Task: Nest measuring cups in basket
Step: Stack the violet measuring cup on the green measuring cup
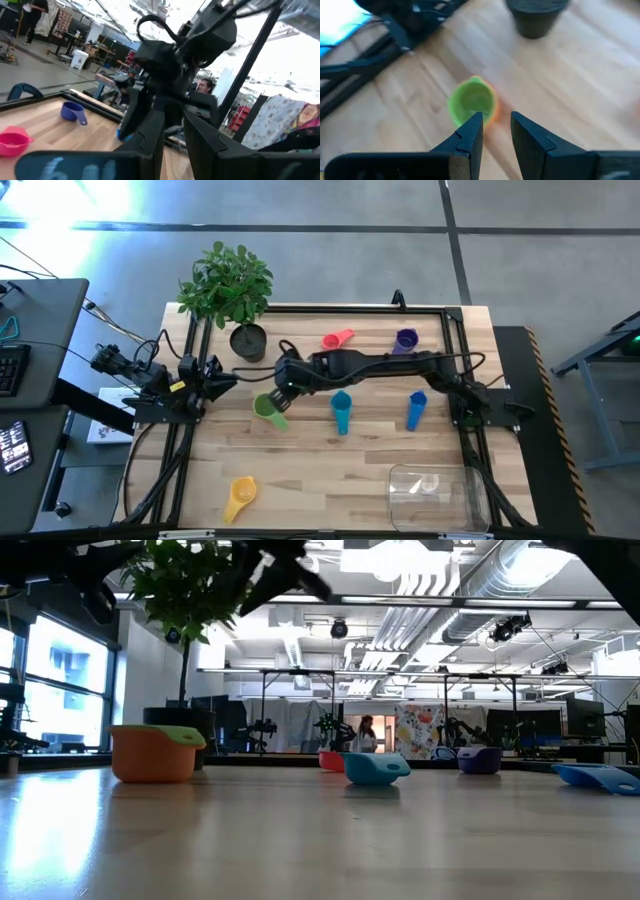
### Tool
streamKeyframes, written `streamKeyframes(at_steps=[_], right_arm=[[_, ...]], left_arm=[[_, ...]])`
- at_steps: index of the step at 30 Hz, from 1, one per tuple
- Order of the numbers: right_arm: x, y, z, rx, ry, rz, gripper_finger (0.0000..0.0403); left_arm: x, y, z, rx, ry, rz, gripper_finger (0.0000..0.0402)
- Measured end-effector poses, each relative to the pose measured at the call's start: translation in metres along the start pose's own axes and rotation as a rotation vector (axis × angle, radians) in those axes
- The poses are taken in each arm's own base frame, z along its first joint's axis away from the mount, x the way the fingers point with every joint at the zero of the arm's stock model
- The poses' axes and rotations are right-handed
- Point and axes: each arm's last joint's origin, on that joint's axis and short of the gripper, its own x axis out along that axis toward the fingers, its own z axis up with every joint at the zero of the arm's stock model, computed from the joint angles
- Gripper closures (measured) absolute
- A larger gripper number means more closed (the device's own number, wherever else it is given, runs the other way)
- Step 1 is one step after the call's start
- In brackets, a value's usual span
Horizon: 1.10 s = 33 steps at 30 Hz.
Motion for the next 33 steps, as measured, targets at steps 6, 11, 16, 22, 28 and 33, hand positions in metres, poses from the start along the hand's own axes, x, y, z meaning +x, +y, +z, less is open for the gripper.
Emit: streamKeyframes(at_steps=[6,11,16,22,28,33], right_arm=[[-0.032,-0.008,-0.004,-0.041,-0.019,-0.137,0.0311],[-0.052,-0.019,-0.008,-0.086,0.011,-0.248,0.0311],[-0.068,-0.032,-0.014,-0.102,0.063,-0.375,0.0311],[-0.076,-0.041,-0.018,-0.138,0.090,-0.480,0.0311],[-0.082,-0.047,-0.013,-0.205,0.095,-0.482,0.0311],[-0.095,-0.062,0.000,-0.242,0.089,-0.482,0.0311]], left_arm=[[0.000,0.000,0.000,-0.076,0.000,0.005,0.0339],[0.000,0.000,0.002,-0.086,-0.015,0.021,0.0339],[0.001,-0.005,0.015,-0.097,-0.040,0.011,0.0339],[0.006,-0.015,0.035,-0.025,-0.051,0.018,0.0339],[0.016,-0.026,0.051,0.043,-0.040,0.047,0.0339],[0.027,-0.036,0.062,0.095,-0.024,0.071,0.0339]])
